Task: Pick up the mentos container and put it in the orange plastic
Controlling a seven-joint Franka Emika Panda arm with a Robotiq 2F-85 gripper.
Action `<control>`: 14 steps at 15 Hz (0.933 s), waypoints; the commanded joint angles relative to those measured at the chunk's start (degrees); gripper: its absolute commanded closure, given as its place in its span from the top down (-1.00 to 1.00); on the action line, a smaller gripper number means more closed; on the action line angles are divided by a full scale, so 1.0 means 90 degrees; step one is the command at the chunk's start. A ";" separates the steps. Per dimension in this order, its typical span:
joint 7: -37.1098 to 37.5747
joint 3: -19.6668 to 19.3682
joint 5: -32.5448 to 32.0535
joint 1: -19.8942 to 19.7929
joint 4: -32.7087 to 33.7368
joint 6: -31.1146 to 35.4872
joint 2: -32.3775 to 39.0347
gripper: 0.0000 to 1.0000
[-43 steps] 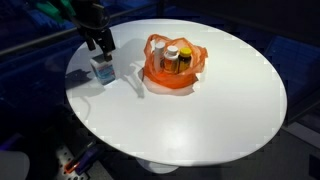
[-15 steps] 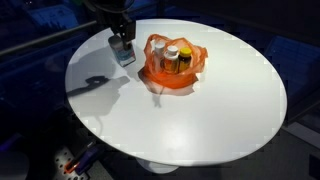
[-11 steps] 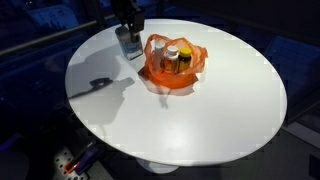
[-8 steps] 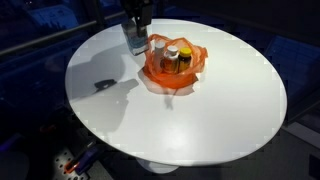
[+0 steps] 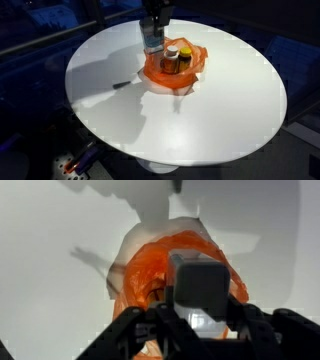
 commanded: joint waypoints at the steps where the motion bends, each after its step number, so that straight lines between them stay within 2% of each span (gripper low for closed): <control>1: 0.0078 -0.0057 0.0256 -0.0042 0.0342 -0.0145 0.0225 -0.57; 3: 0.0007 -0.0033 0.0130 -0.0041 0.0153 -0.0017 0.0163 -0.57; 4: 0.0007 -0.0032 0.0133 -0.0040 0.0154 -0.0016 0.0172 -0.07; 8: 0.0006 -0.0026 0.0133 -0.0037 0.0128 -0.0014 0.0179 -0.07; 9: 0.0177 -0.0010 0.0054 -0.0062 0.0139 0.0105 0.0204 -0.57; 14: 0.0641 0.0012 -0.0113 -0.0104 0.0330 0.0578 0.0538 -0.57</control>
